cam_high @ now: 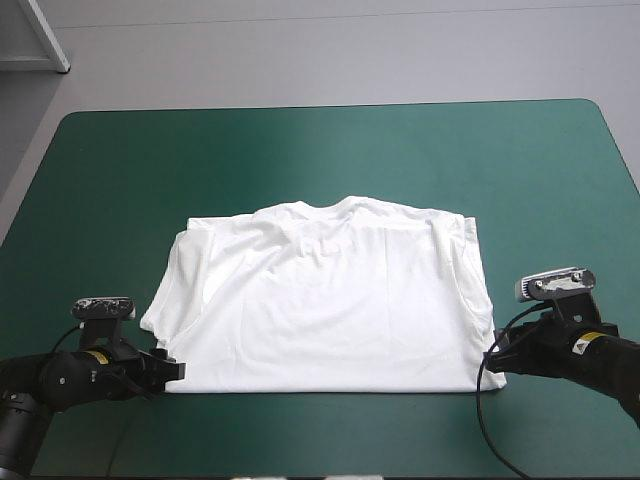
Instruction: Fold the cloth
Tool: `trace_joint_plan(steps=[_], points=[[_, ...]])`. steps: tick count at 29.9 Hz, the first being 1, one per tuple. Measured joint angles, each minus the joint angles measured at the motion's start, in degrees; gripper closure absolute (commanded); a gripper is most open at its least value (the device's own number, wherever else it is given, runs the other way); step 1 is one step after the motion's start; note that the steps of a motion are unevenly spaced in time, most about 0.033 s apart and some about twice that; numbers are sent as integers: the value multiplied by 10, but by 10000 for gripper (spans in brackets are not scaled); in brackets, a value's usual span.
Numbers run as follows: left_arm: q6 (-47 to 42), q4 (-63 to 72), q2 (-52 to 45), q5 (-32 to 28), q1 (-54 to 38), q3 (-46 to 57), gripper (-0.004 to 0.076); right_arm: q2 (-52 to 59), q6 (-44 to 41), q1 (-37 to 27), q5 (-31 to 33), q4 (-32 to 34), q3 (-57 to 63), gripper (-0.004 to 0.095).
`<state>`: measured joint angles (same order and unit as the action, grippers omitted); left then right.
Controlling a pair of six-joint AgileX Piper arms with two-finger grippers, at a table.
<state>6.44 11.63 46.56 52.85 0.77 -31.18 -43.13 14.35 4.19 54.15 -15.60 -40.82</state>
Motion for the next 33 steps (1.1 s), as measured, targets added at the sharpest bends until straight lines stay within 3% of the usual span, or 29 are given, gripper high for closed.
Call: trace_joint_plan(steps=[18, 20, 24, 30, 33], points=[[-22, -33, 127, -38, 0, 30, 384, 1, 3, 0, -41, -1, 5, 472], [-22, -37, 150, -41, 0, 25, 451, 1, 3, 0, -41, -1, 5, 490], [-19, -49, 177, -33, 0, 17, 687, 1, 4, 0, -42, -1, 5, 534], [17, -43, 183, -29, -1, 13, 703, 1, 3, 0, -9, 20, 11, 540], [19, -42, 183, -29, -1, 13, 703, 0, 2, 0, -2, 25, 33, 470]])
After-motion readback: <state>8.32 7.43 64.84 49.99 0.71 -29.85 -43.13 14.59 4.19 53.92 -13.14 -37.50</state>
